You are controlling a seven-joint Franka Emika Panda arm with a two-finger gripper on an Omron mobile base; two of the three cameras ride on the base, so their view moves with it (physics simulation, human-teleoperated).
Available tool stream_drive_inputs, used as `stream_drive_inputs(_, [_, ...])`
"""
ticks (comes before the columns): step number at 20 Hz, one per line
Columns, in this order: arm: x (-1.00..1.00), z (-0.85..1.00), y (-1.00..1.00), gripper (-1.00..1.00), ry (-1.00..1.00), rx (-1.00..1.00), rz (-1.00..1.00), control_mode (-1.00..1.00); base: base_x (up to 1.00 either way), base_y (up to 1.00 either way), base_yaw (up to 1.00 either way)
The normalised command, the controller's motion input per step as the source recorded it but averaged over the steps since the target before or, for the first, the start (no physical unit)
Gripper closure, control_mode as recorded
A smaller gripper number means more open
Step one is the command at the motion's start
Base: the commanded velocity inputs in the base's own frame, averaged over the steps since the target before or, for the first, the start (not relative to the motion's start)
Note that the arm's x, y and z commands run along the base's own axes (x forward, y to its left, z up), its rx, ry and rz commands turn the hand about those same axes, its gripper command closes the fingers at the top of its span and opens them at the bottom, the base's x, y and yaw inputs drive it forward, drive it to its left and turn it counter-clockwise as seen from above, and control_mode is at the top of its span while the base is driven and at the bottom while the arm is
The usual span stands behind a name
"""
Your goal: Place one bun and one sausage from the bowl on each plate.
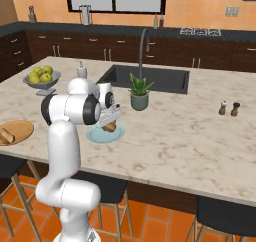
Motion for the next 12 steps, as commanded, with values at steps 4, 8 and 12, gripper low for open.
stream_drive_inputs(4, [-0.27, 0.07, 0.0, -1.0, -0.1, 0.02, 0.0, -1.0, 0.0, 0.0, 0.0])
stream_drive_inputs(8, [-0.34, 0.37, 0.0, -1.0, -0.05, 0.07, 0.0, -1.0, 0.0, 0.0, 0.0])
stream_drive_inputs(12, [-0.34, 0.52, -0.02, -1.0, -0.06, 0.07, 0.0, -1.0, 0.0, 0.0, 0.0])
